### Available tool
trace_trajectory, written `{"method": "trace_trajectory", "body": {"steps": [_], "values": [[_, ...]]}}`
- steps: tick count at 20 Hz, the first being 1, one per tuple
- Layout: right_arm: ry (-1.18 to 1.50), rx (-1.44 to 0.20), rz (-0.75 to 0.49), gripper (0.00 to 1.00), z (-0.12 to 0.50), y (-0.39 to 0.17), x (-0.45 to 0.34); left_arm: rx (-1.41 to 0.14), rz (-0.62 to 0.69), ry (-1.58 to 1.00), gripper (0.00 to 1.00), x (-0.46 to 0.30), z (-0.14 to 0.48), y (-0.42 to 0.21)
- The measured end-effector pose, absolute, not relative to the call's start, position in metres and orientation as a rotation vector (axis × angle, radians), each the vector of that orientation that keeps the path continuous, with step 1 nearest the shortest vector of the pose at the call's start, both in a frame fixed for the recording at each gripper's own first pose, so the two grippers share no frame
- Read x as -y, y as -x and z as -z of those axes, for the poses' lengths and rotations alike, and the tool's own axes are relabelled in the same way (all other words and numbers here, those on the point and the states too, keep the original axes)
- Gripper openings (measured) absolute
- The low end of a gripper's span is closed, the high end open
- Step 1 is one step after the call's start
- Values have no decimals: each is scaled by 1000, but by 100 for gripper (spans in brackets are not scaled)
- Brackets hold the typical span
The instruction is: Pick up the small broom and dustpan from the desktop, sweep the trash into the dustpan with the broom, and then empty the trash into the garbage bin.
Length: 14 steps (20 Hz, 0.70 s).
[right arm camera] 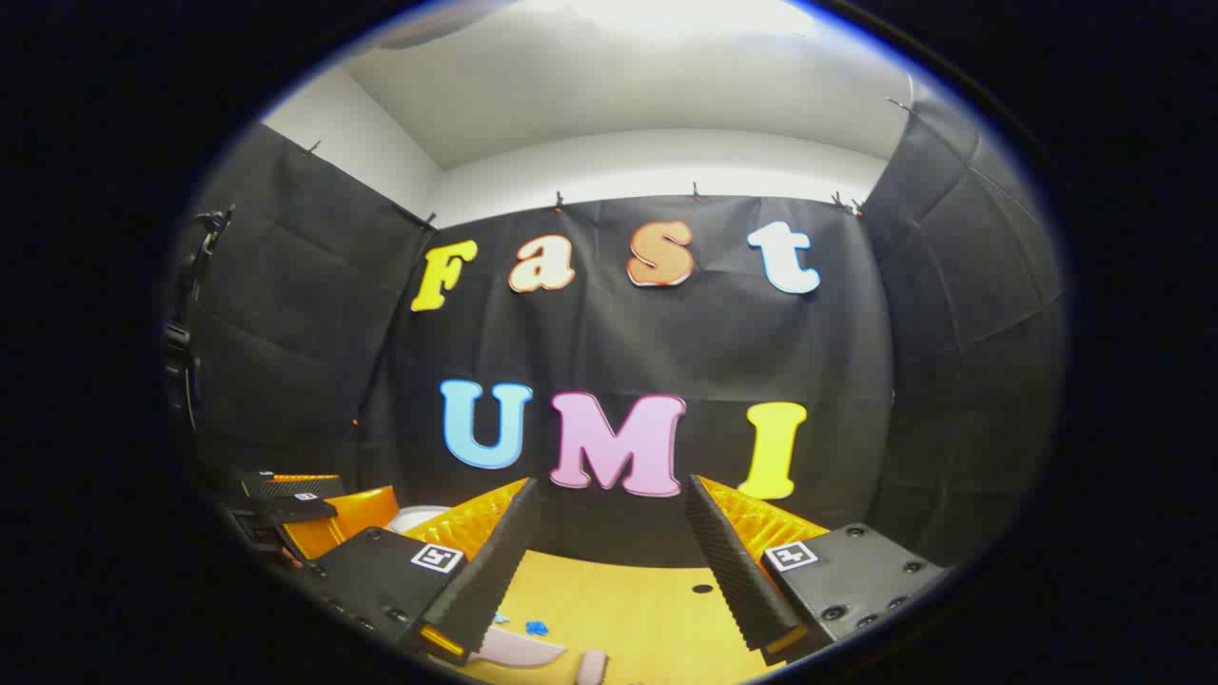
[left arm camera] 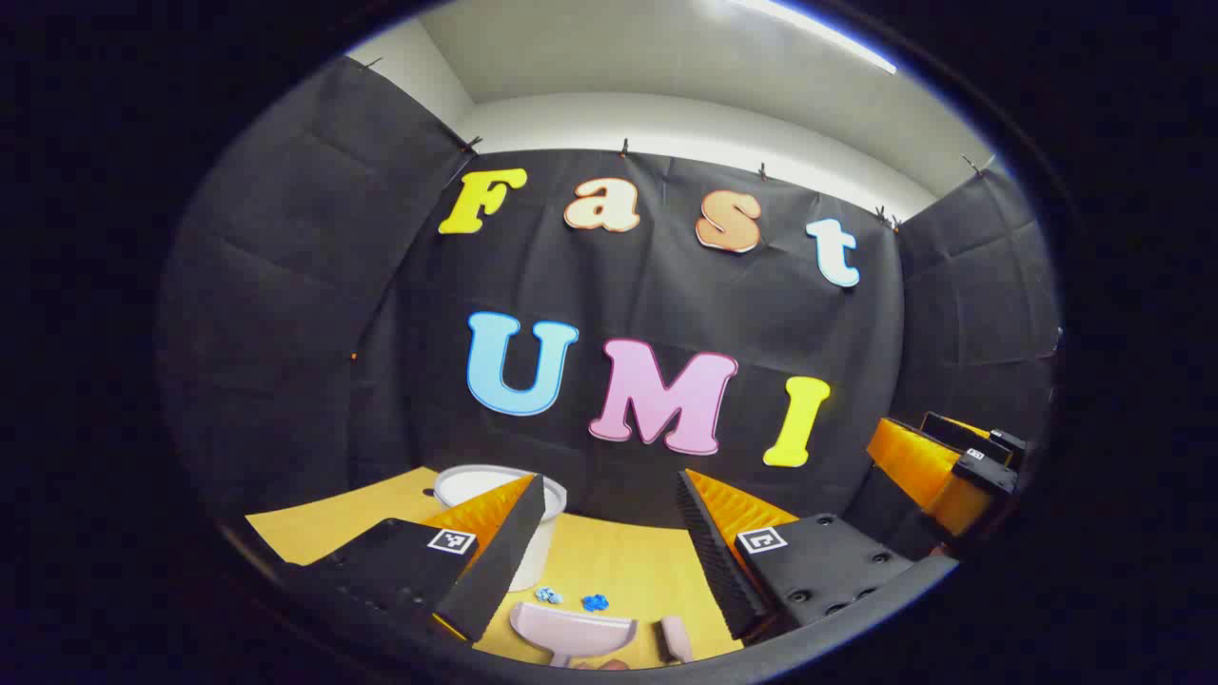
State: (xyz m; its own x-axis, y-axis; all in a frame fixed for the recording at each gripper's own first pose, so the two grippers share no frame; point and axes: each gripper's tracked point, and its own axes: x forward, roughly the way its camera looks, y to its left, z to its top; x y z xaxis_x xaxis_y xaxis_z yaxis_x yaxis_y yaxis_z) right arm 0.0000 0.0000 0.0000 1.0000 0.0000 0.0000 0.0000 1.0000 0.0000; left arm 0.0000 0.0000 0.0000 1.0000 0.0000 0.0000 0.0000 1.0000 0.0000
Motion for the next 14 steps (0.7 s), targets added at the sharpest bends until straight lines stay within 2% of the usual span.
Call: {"method": "trace_trajectory", "body": {"steps": [1,3,4,5,6,7,8,10,11,13,14], "values": [[-2,13,-15,99,-6,-4,-11,30,-3,-24,80,-8,-11,0],[-6,23,-18,96,-13,-10,-22,74,-2,-54,82,-13,-28,2],[-9,26,-14,96,-15,-13,-25,77,18,-49,80,-7,-28,4],[-13,24,-8,96,-17,-17,-24,66,37,-38,84,-3,-29,4],[-15,16,1,96,-15,-16,-22,48,44,-35,82,-2,-25,6],[-17,-1,11,96,-11,-16,-20,27,39,-37,84,-3,-23,7],[-21,-17,18,99,-9,-19,-19,13,28,-38,82,-7,-22,6],[-34,-48,39,96,-1,-28,-10,18,17,-23,82,-11,-27,7],[-34,-50,50,99,0,-31,-7,24,9,-14,82,-13,-29,8],[-21,-58,61,96,5,-33,-4,22,-13,-15,82,-21,-26,5],[-16,-59,64,99,6,-32,-5,20,-18,-22,80,-23,-24,3]]}}
